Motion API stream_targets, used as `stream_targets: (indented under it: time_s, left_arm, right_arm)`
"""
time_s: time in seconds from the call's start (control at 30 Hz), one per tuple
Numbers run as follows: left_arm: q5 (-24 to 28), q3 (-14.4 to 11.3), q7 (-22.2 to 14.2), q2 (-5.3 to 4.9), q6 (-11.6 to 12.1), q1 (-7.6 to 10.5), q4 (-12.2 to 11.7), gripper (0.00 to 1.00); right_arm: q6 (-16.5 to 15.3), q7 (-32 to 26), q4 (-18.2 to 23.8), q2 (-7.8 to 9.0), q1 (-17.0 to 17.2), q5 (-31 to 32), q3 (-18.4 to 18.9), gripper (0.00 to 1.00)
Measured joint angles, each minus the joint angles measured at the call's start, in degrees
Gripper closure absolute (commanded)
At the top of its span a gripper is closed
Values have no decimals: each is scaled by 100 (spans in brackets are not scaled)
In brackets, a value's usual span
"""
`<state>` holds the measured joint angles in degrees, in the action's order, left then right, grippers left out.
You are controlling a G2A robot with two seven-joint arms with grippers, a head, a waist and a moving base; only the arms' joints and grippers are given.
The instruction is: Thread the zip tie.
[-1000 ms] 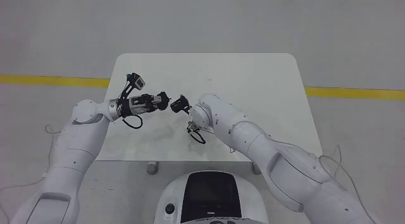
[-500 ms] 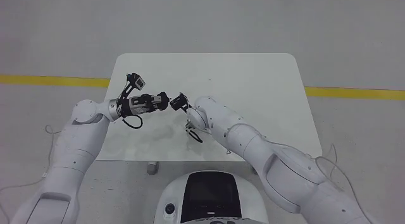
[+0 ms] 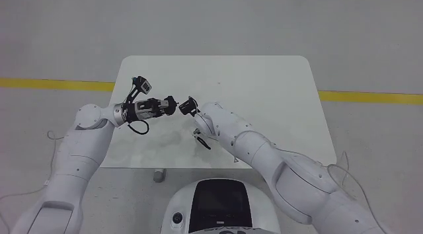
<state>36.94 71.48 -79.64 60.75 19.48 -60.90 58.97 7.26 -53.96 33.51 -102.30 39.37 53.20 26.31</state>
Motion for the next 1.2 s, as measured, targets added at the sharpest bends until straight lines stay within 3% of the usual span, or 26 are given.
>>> stream_targets:
  time_s: [0.47, 0.87, 1.2]
  left_arm:
    - [0, 0, 0, 0, 0, 0, 0, 100]
    - [0, 0, 0, 0, 0, 0, 0, 100]
    - [0, 0, 0, 0, 0, 0, 0, 100]
  right_arm:
    - [-83, -74, -339, -147, -78, 17, 112, 83]
    - [-200, -35, -675, -293, -165, -13, 189, 87]
    - [-24, 200, -753, -327, -193, 1, 327, 83]
